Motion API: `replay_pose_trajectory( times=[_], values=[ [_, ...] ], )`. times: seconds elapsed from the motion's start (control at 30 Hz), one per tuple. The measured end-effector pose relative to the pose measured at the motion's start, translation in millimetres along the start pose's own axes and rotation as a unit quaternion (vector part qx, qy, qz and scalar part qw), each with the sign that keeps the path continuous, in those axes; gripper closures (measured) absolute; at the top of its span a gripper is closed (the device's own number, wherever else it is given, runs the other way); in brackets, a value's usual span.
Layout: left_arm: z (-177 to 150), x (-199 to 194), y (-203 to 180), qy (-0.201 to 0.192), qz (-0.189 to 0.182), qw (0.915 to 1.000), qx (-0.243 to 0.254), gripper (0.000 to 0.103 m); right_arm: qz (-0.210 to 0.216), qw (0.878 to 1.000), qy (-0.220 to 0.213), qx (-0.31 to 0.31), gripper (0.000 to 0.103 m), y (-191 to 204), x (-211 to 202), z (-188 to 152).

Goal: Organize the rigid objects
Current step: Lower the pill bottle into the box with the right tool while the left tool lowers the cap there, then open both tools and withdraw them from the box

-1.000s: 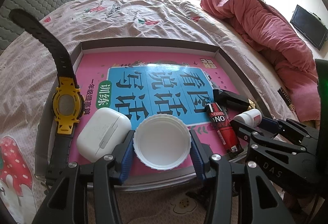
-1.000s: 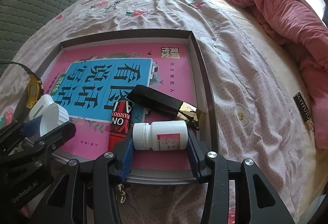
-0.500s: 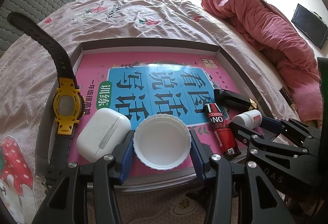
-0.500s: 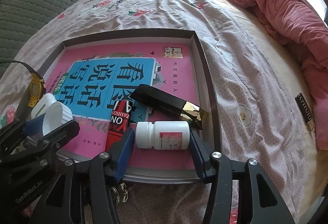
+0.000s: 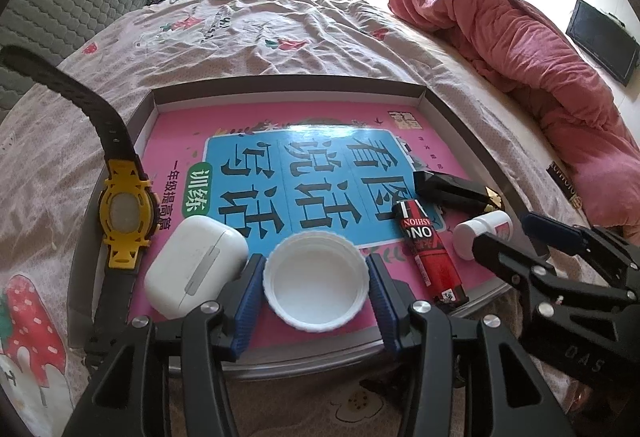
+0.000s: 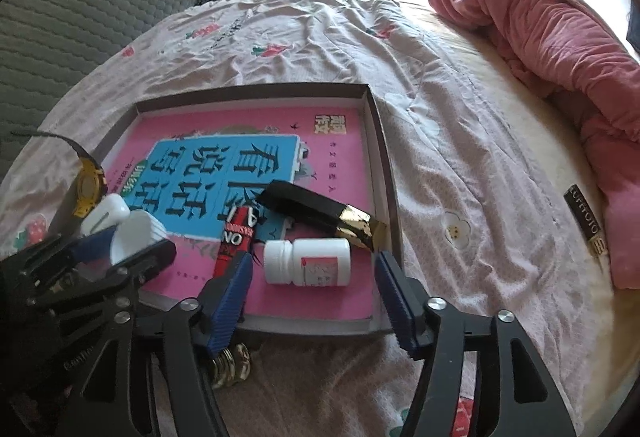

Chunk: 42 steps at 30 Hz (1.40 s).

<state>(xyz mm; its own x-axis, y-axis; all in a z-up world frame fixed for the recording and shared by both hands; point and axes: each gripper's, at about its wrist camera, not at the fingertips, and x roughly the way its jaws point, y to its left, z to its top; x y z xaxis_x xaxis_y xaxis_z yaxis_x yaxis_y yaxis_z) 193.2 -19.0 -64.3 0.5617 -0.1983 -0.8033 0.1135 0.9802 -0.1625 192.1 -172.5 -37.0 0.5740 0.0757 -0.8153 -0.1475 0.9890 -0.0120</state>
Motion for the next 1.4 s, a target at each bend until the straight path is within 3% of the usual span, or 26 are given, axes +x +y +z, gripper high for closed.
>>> replay_pose_trajectory(
  times=[0.67,0.83,1.4],
  values=[
    [-2,-18,3,-0.004,-0.030,0.9994,-0.017,0.053,-0.002,0.998,-0.057,-0.018,0.028,2,-23,-14],
    [0,-29,4,-0.016,-0.036,0.9990,-0.020,0.047,-0.001,0.998,-0.062,-0.024,0.028,5,-26,-17],
    [-10,-52,9,-0.016,0.004,0.9997,-0.021,0.046,0.001,0.996,-0.082,-0.040,0.028,14,-42,-22]
  ],
)
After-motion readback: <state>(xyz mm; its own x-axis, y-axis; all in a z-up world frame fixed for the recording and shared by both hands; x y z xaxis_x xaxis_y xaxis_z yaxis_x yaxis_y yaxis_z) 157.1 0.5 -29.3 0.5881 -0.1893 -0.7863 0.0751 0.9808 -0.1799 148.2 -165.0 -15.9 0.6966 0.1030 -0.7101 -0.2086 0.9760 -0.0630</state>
